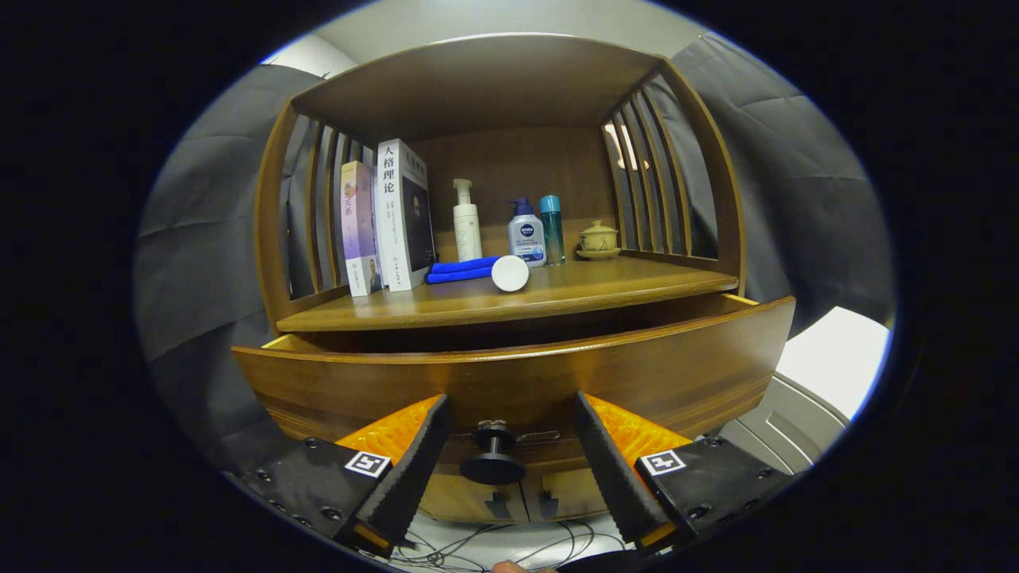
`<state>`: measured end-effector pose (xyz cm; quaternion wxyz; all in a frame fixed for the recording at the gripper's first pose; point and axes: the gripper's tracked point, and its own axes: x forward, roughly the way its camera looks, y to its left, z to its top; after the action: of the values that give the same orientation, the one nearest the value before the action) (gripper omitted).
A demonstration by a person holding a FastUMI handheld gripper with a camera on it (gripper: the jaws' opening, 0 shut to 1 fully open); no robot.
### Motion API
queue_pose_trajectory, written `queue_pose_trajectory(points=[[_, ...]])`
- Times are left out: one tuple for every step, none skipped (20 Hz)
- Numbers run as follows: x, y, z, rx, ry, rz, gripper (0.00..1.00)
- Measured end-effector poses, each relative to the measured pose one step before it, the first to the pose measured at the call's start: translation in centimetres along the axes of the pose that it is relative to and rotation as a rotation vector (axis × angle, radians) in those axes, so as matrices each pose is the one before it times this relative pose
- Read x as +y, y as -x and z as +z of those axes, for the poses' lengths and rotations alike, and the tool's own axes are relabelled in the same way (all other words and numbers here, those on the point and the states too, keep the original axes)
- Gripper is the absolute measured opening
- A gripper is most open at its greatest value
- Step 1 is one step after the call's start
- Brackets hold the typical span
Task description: Pull open the drawer, take out the items inside it, and place them on the countertop above the cabinet.
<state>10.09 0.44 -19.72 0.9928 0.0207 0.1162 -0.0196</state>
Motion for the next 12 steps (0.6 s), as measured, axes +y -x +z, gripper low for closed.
queue_pose_trajectory(points=[[0.080, -0.597, 0.142, 0.00067, -0.00056, -0.00029, 0.98], [0.035, -0.569, 0.185, -0.00041, 0.00009, -0.00078, 0.98], [0.019, -0.514, 0.062, 0.00065, 0.00138, -0.00127, 0.98], [-0.020, -0.487, 0.174, -0.00087, 0.00151, -0.00098, 0.98], [0.133, -0.501, 0.000, 0.00542, -0.00248, 0.00303, 0.98], [0.035, -0.368, 0.038, 0.00309, -0.00150, 0.00108, 0.98], [0.147, -0.510, -0.084, 0.00718, 0.00108, 0.00128, 0.98], [0.178, -0.490, -0.172, 0.01287, 0.00438, 0.00200, 0.98], [0.166, -0.332, -0.447, 0.01783, 0.00859, 0.00033, 0.98], [0.088, -0.340, -0.339, 0.01893, 0.01129, -0.00049, 0.98], [0.074, -0.455, -0.048, 0.00891, 0.00618, -0.00109, 0.98], [0.060, -0.366, 0.264, -0.00420, -0.00237, -0.00161, 0.98]])
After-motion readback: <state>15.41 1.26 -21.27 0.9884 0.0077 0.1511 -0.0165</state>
